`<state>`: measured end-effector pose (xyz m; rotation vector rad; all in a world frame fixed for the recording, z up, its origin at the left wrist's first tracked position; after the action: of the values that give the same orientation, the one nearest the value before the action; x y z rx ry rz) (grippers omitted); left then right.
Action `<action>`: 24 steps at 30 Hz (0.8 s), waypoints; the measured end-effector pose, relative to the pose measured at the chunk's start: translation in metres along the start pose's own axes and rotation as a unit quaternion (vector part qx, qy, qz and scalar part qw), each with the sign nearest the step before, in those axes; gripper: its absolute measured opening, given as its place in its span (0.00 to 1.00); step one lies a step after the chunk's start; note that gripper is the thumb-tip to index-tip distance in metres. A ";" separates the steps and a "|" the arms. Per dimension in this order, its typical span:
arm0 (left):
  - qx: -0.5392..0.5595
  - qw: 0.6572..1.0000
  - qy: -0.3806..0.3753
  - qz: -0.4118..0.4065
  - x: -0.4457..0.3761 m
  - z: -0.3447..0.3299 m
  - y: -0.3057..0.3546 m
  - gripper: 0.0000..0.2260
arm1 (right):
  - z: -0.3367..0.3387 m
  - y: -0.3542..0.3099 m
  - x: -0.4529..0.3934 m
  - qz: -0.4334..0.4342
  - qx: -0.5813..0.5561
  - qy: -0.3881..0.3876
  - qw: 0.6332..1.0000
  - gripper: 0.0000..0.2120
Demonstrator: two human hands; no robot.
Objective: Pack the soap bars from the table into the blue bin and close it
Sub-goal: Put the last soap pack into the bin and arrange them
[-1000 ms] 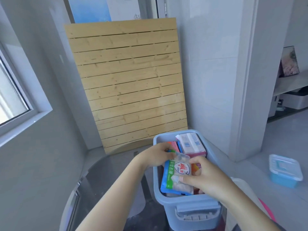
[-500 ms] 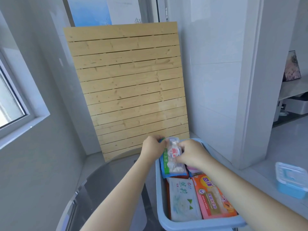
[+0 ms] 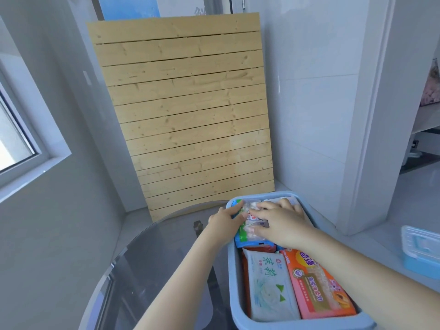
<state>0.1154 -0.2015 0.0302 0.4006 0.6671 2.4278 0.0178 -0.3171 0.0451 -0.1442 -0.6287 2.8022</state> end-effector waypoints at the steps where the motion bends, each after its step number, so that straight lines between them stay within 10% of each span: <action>1: -0.010 1.000 0.001 0.002 0.000 0.000 0.002 0.22 | 0.001 -0.001 0.001 -0.001 0.002 -0.001 1.000 0.26; 11: 0.150 0.976 0.151 0.054 0.029 -0.009 0.006 0.21 | 0.029 0.016 0.050 -0.075 -0.054 0.088 0.992 0.22; 24: 0.260 0.940 0.149 0.164 0.055 -0.006 -0.007 0.23 | -0.027 -0.015 0.163 -0.064 0.004 0.260 0.963 0.25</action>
<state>0.0730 -0.1651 0.0284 0.3736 1.4976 2.6253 -0.1315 -0.2478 0.0205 -0.7765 -0.4726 2.4828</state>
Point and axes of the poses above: each hand's wrist, its own x-axis away from the middle knuckle, its own z-axis out of the back of the hand, y = z × x, the point moved 2 cm from there along -x, towards the middle knuckle, and after that the axes turned 11 degrees about -x, right-handed, at the moved point
